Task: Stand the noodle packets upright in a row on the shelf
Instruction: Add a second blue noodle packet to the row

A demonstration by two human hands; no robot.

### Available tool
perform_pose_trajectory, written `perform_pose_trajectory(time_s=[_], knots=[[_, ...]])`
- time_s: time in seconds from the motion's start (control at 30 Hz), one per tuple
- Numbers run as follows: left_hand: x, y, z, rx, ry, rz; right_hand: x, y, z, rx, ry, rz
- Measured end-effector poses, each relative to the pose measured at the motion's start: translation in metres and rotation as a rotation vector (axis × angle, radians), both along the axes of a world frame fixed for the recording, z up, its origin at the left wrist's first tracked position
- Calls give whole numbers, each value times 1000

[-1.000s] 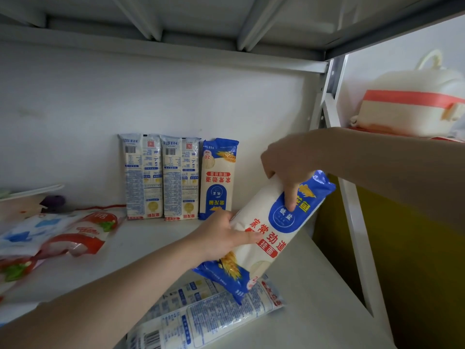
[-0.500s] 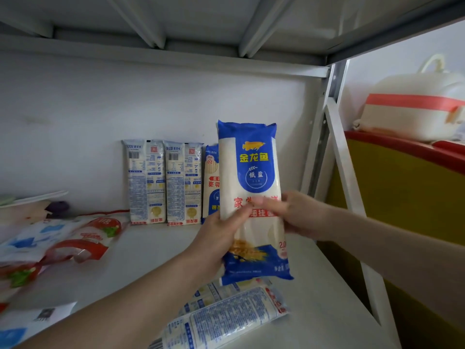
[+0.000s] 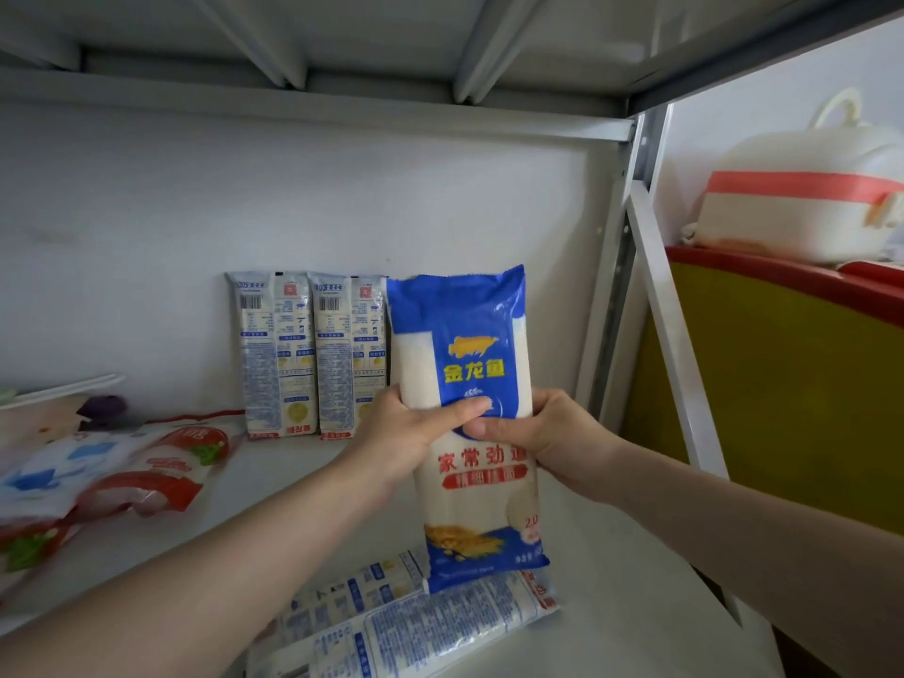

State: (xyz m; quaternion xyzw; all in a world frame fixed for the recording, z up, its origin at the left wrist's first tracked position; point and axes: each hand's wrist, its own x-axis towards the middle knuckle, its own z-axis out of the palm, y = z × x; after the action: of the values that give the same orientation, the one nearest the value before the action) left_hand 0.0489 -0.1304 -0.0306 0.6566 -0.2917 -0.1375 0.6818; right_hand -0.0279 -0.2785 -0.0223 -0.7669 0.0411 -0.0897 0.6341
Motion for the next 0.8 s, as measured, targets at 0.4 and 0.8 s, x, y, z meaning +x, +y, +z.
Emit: perform_pose_trajectory(time_s=[0.4, 0.8], knots=[[7, -5, 47, -139, -13, 21, 6, 9, 35, 46, -182, -10], [4, 3, 51, -147, -123, 72, 15, 9, 46, -34, -246, -189]])
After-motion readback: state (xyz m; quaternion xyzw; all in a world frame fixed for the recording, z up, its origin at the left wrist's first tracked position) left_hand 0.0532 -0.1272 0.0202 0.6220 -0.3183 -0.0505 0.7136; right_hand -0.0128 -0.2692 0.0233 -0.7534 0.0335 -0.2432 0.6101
